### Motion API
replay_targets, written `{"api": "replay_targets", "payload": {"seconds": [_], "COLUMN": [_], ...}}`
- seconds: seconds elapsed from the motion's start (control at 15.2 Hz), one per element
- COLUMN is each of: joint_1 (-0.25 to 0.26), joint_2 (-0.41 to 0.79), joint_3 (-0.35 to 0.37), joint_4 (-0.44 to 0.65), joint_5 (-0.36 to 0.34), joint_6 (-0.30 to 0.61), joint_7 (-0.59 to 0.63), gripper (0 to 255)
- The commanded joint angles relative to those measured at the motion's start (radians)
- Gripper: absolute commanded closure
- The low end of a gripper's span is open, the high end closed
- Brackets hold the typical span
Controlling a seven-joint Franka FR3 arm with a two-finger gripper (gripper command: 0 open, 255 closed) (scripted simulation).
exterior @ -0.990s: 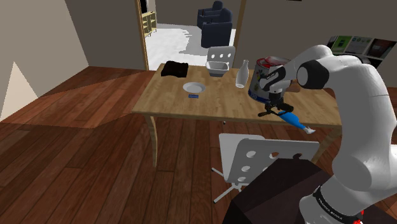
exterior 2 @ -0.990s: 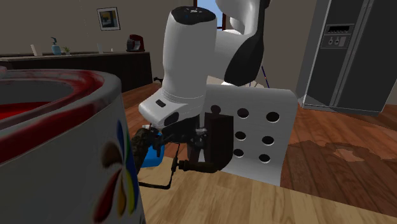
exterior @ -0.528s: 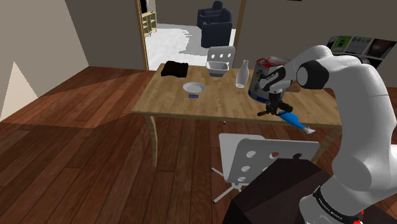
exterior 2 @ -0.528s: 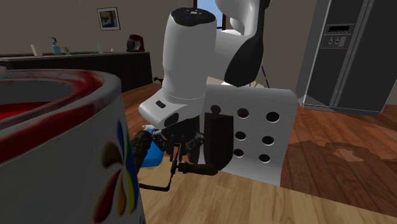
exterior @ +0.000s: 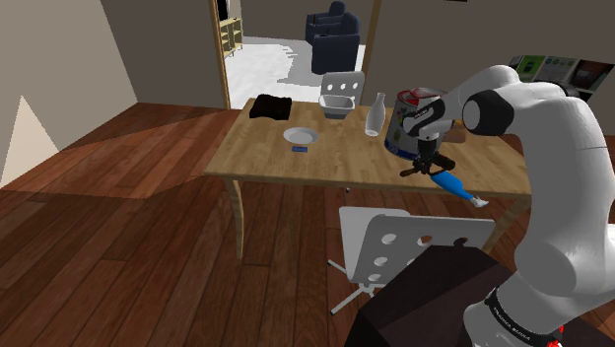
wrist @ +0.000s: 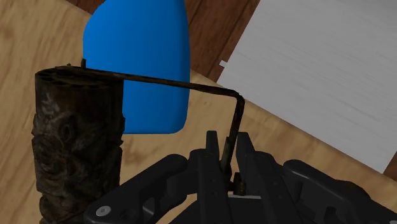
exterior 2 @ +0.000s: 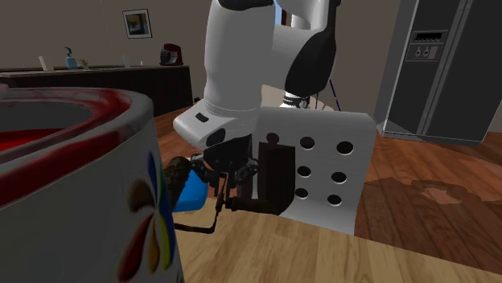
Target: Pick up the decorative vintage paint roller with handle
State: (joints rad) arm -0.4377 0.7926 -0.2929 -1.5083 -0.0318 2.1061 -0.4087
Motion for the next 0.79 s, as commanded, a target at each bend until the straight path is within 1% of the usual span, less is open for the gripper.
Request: {"api": "replay_targets", "payload": {"seconds": [0.0,0.59,0.73], "joint_1": [0.003,0.012,0.012], "joint_2": [-0.022,-0.094,-0.095], "joint_3": [-0.003,-0.014,-0.014], "joint_4": [-0.008,-0.001,-0.001], "joint_5": [-0.003,-0.014,-0.014], "joint_6": [-0.013,-0.090,-0.091], "joint_7": [-0.002,-0.011,-0.012], "gripper": [255,255,255]}}
